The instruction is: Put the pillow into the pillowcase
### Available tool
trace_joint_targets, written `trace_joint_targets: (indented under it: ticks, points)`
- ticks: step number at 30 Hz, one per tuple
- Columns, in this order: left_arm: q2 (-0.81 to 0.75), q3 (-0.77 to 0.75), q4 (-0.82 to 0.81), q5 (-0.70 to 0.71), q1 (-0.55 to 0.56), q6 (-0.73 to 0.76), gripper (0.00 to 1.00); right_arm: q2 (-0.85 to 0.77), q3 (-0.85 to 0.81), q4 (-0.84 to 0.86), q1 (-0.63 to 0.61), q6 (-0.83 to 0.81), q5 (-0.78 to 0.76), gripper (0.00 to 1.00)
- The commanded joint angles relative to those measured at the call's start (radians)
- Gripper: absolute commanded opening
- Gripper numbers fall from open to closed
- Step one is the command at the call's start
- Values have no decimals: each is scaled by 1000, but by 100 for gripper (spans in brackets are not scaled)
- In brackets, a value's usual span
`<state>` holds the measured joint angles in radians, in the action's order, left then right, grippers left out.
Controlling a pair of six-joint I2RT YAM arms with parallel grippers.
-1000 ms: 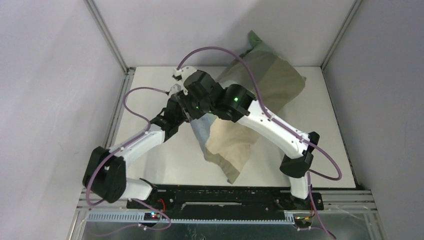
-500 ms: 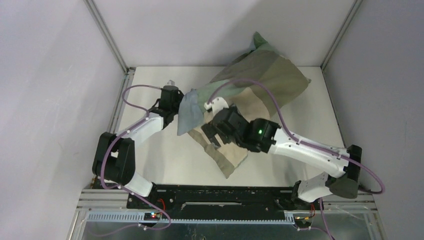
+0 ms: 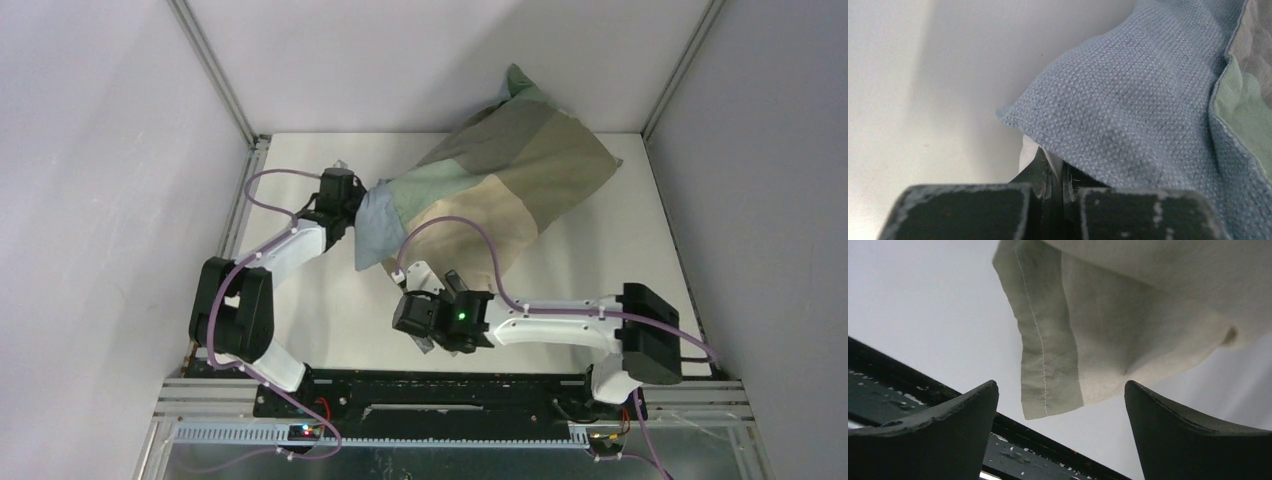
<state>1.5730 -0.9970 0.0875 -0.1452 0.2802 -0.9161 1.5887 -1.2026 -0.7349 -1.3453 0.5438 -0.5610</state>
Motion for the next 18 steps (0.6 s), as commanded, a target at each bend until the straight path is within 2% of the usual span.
trace_joint_targets:
  ticks: [1,7,10,12,13,15,16,17,18]
  points:
    - [8,-61,-4,12,-30,22,0,73,8,-52,-7,149,-53,98]
    - [26,-62,-3,22,-55,25,0,139,8,-134,-4,205,-106,97]
    - [35,-61,-2,29,-63,26,0,141,7,-150,1,213,-129,87]
    - [38,-54,-10,34,-67,23,0,120,3,-148,8,198,-134,72]
    - [40,-49,-15,37,-68,18,0,106,-5,-145,9,180,-130,58]
    - [45,-42,-25,44,-69,12,0,75,-45,-142,5,131,-112,20]
    - [48,-38,-33,49,-69,6,0,57,-84,-142,-3,94,-96,4]
    - [50,-30,-44,54,-70,-1,0,42,-150,-138,-19,57,-75,0]
    - [51,-21,-58,60,-69,-14,0,27,-205,-124,-40,8,-34,0]
